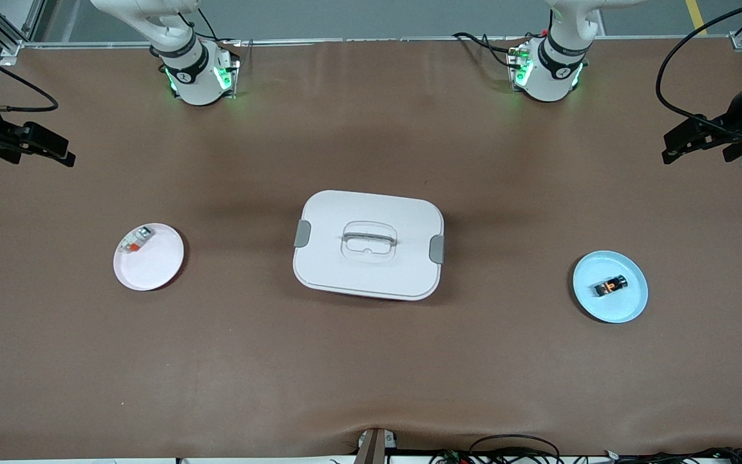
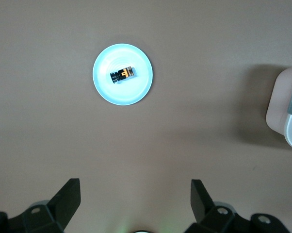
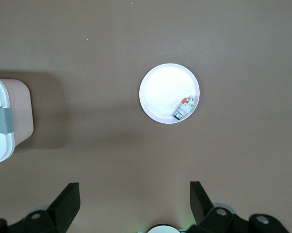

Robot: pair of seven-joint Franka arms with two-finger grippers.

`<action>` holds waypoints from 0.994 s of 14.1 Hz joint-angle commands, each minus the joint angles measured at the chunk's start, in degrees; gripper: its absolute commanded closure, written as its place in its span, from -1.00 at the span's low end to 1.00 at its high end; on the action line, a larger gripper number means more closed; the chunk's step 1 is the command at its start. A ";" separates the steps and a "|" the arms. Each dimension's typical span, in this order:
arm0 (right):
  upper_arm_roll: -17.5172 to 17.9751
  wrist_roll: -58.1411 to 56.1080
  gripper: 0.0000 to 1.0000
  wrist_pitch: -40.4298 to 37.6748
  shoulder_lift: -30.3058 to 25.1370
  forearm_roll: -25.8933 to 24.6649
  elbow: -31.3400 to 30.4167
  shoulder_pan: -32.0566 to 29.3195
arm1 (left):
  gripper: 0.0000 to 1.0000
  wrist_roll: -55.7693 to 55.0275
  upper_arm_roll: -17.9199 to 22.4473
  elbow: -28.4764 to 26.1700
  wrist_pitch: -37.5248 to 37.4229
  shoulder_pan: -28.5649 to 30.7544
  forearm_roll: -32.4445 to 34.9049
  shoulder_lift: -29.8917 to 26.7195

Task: Transfer orange switch to right arm and place
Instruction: 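Lower the left gripper onto the orange switch on the blue plate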

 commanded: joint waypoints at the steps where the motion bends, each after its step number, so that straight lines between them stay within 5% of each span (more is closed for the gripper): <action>1: 0.64 0.13 -1.00 -0.55 0.37 -0.17 1.28 -1.06 | -1.00 0.17 -0.23 0.19 0.40 0.02 1.04 0.39; 10: 0.64 0.13 -1.00 -0.46 0.45 -0.08 1.54 -1.15 | -1.00 -0.01 -0.23 -1.65 2.59 0.02 1.12 0.91; 14: 0.55 0.13 -1.00 -0.46 0.45 -0.17 1.54 -1.15 | -1.00 -0.10 0.03 -11.38 15.65 0.64 1.39 1.18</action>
